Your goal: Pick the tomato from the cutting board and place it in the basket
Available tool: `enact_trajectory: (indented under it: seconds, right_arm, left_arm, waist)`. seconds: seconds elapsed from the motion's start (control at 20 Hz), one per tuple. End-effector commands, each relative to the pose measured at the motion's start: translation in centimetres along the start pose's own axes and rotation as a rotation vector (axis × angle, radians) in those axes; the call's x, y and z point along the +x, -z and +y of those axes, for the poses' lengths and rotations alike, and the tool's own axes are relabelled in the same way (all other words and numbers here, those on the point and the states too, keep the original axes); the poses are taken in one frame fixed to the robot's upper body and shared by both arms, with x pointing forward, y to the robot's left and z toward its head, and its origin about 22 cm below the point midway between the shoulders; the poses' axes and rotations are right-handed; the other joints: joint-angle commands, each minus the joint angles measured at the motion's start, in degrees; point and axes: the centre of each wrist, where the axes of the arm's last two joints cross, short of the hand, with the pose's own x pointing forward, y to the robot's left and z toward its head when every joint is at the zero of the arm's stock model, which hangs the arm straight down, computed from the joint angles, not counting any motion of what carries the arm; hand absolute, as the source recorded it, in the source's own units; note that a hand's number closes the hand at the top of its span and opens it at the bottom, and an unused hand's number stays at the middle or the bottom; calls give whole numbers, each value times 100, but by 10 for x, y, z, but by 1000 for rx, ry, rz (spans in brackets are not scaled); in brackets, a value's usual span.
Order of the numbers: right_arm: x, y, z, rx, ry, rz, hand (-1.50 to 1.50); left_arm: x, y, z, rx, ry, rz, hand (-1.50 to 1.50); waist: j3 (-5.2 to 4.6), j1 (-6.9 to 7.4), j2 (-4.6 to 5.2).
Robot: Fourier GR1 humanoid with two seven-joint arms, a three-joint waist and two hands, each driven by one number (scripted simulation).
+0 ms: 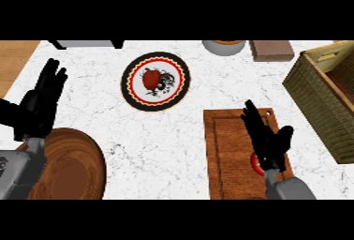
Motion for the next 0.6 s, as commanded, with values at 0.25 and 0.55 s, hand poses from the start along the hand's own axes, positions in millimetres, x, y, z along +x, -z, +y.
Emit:
enact_trajectory:
  seconds: [0.25,0.55]
  right_arm:
    - [32,-21,-94,-110,226,-599,150]
    - [28,-34,-20,-170,3,-1065,-150]
  left_arm:
    - [-36,-22,19,-14,210,206,0]
    - [-36,-19,-13,-89,198,255,0]
  waist:
    - [-154,-446,25]
    - [-195,-330,32]
